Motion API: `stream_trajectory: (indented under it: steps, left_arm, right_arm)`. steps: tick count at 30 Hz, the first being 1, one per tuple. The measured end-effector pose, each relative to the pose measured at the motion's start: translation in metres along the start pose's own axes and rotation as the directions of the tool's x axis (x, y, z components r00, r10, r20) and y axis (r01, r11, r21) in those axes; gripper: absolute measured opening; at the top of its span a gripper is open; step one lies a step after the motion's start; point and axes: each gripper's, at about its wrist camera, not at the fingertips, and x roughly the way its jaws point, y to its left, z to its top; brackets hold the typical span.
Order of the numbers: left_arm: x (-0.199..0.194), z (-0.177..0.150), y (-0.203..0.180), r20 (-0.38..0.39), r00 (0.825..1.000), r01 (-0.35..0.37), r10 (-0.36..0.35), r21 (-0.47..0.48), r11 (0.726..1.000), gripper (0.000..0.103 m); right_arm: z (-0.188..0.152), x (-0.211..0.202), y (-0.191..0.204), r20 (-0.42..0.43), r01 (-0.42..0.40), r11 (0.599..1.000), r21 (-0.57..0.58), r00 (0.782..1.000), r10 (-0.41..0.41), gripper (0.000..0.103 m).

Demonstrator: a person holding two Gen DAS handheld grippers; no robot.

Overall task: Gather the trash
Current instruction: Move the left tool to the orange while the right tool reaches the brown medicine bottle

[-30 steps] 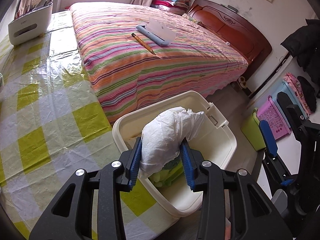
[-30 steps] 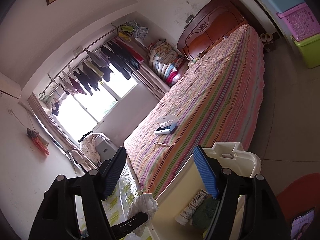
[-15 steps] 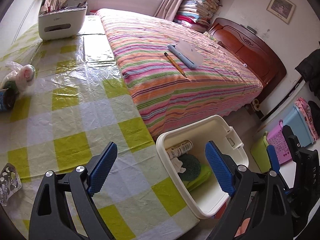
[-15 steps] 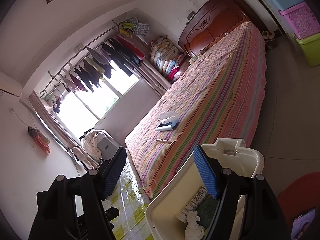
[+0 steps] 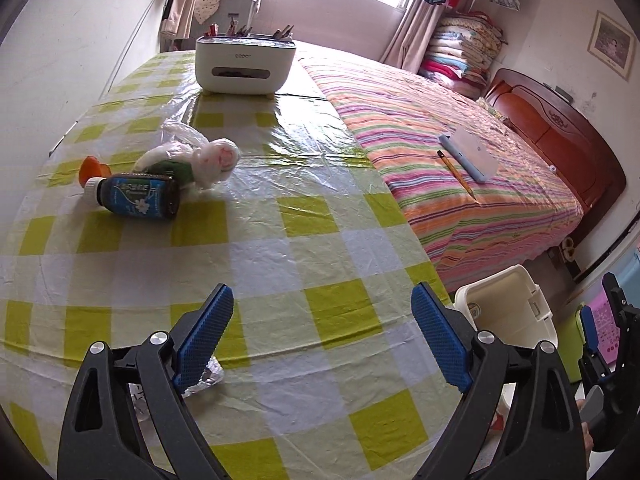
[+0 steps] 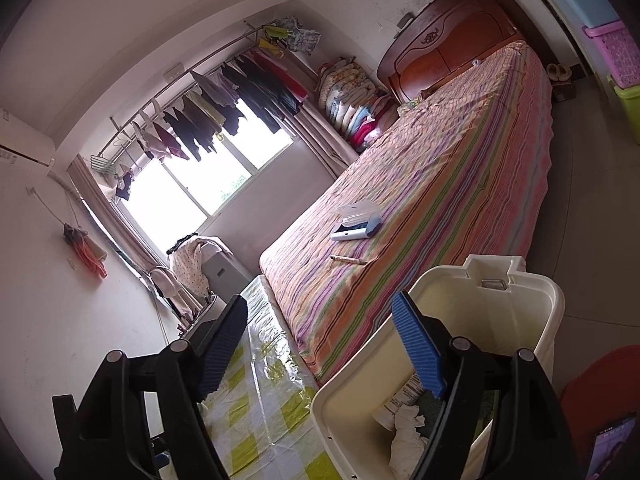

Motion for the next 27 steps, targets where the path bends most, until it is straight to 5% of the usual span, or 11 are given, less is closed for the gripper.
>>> stream_trajectory:
  steps: [9,27]
  left_arm:
    - [-0.014,0.013,0.071,0.044,0.992,-0.111,0.115,-0.087,0.990,0.089]
    - [0.004,0.018,0.163,0.005,0.982,-0.181,0.189,-0.261,0.948,0.089]
  right_arm:
    - [-0.023,0.005,0.037,-0.050,-0.054,0.996,-0.076,0.997,0.051,0.073]
    - [-0.058,0.017,0.085,-0.128,-0.130,0.953,-0.275,0.987,0.098,0.074]
